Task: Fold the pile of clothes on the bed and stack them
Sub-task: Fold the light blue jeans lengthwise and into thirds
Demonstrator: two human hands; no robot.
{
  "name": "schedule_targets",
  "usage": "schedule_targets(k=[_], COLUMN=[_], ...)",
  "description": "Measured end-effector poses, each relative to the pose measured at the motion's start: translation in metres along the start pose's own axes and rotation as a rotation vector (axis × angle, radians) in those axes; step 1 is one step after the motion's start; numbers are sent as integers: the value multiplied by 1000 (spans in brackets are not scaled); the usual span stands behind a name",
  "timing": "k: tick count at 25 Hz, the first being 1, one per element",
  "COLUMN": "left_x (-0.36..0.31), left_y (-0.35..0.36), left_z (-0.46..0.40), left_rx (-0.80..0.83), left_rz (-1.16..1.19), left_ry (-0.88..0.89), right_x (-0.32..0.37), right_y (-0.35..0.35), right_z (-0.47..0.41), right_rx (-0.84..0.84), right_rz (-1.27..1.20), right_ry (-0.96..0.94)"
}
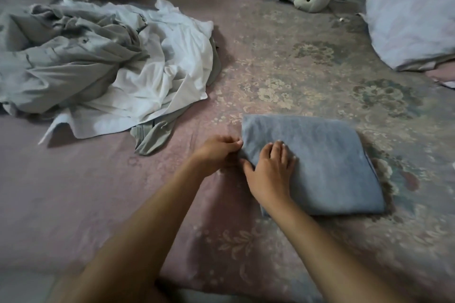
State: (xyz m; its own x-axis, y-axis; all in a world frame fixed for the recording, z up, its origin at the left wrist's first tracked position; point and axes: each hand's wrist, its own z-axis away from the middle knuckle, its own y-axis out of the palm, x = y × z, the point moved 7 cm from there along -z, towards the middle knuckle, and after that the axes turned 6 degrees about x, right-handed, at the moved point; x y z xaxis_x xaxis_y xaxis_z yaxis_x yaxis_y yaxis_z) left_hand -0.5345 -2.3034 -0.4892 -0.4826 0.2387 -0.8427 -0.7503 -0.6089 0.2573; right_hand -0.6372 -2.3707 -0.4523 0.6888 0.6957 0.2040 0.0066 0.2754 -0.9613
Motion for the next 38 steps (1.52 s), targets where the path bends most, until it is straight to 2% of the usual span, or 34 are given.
schedule_targets(k=[3,5,7,8,10,12,13,15,17,21,25,29,33,38], left_x=[-4,-11,-18,-22,-21,-6,2,17,22,26,18,8,2,8], left_y=[9,16,19,15,-2,-12,-7,16,34,42,45,41,49,62], left_z=[-11,-14,-11,-9,-5,1,6,12,17,15,13,18,23,18], left_rx=[101,151,131,76,-149,-327,-326,-219,-147,-115,-102,-173,-158,-32], left_rz=[56,-7,-54,-73,-89,-34,-17,21,187,437,431,359,326,471], left_ry=[63,125,174,204,238,169,140,118,101,-10,23,183,306,185], right_x=[-8,-15,-18,-20,-26,-31,-31,-27,-23,-28,-32,-25,-23,-26], right_y=[0,-3,-8,-12,-22,-31,-34,-39,-45,-56,-60,-62,-68,-68], right_z=[-9,-14,-12,-12,-9,-5,-3,0,2,6,5,4,7,4], right_rx=[-80,-182,-239,-252,-272,-302,-324,-342,-354,-349,-323,-298,-321,-322], right_rz=[-157,-328,-393,-399,-417,-458,-447,-411,-397,-487,-494,-346,-309,-470], right_ry=[26,33,22,21,46,77,73,46,37,46,57,13,7,-6])
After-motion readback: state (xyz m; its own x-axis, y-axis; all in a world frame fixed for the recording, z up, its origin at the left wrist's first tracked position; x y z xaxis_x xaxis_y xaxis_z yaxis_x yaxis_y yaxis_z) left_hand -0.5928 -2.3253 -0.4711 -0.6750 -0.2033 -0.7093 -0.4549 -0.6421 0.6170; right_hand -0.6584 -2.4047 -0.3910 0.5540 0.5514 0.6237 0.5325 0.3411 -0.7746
